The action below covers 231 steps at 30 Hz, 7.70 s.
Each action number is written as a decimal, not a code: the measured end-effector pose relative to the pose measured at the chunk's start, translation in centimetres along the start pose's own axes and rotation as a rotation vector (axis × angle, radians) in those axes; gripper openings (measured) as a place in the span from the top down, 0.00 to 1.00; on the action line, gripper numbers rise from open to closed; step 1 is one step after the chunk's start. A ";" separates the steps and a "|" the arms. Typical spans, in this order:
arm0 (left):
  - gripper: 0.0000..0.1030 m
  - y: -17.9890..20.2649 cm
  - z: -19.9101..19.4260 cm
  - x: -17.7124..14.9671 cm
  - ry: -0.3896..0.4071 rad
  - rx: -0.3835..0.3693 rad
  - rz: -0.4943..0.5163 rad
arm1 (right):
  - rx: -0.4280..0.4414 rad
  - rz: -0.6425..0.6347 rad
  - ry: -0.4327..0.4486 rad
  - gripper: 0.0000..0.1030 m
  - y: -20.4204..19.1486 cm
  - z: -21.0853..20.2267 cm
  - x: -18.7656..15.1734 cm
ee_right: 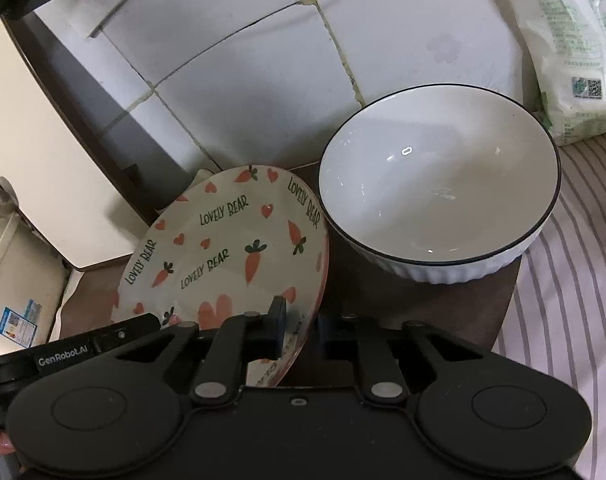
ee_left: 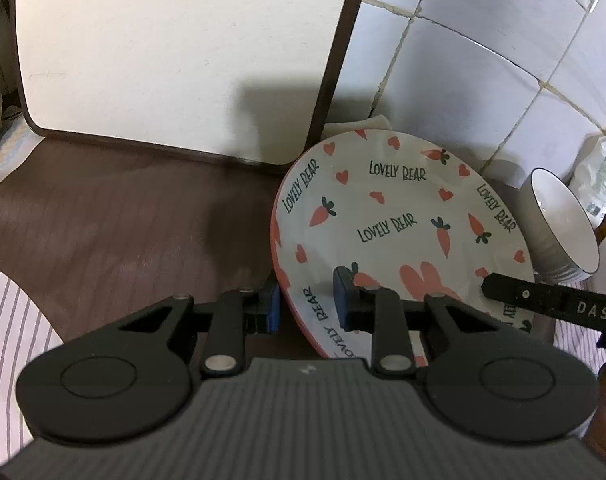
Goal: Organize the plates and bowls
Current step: 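Grasp the rim of the pink-bunny plate with both grippers, then carry the pink-bunny plate with both grippers and lower it onto the blue plate, then settle the pink-bunny plate flat on the stack and open both grippers, then move both grippers to the rim of the middle white bowl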
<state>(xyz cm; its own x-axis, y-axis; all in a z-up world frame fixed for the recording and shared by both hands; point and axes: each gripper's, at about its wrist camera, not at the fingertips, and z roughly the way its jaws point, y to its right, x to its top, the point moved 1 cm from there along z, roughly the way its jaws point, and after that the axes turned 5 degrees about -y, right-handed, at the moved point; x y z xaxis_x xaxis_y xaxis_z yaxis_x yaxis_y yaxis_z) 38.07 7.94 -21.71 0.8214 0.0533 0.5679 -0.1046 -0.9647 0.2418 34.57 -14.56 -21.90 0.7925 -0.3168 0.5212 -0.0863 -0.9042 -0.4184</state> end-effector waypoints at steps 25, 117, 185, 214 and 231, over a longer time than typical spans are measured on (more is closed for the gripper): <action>0.76 4.1 -13.2 -3.9 0.048 0.113 0.077 | 0.060 -0.020 0.043 0.81 -3.7 -11.0 -4.1; 0.76 15.2 -11.9 -16.5 -0.252 0.068 0.169 | -0.239 -0.008 0.043 0.74 5.1 -19.0 -17.5; 0.81 17.0 -17.7 -17.1 -0.232 0.062 0.237 | -0.189 -0.172 0.199 0.78 4.3 -25.3 -19.0; 0.43 30.4 -20.7 -11.7 -0.081 -0.075 0.489 | -0.291 -0.346 0.450 0.30 11.6 -31.9 -16.3; 0.37 30.9 -3.9 -4.4 -0.140 -0.179 0.315 | -0.214 -0.238 0.385 0.10 16.9 -18.9 -8.3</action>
<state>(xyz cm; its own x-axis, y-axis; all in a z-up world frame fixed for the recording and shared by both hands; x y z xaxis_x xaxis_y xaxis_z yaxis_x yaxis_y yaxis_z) 29.04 -21.05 -13.63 0.8005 -0.2863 0.5266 -0.4501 -0.8673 0.2126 15.09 -32.67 -19.21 0.5283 -0.1404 0.8373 -0.0841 -0.9900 -0.1130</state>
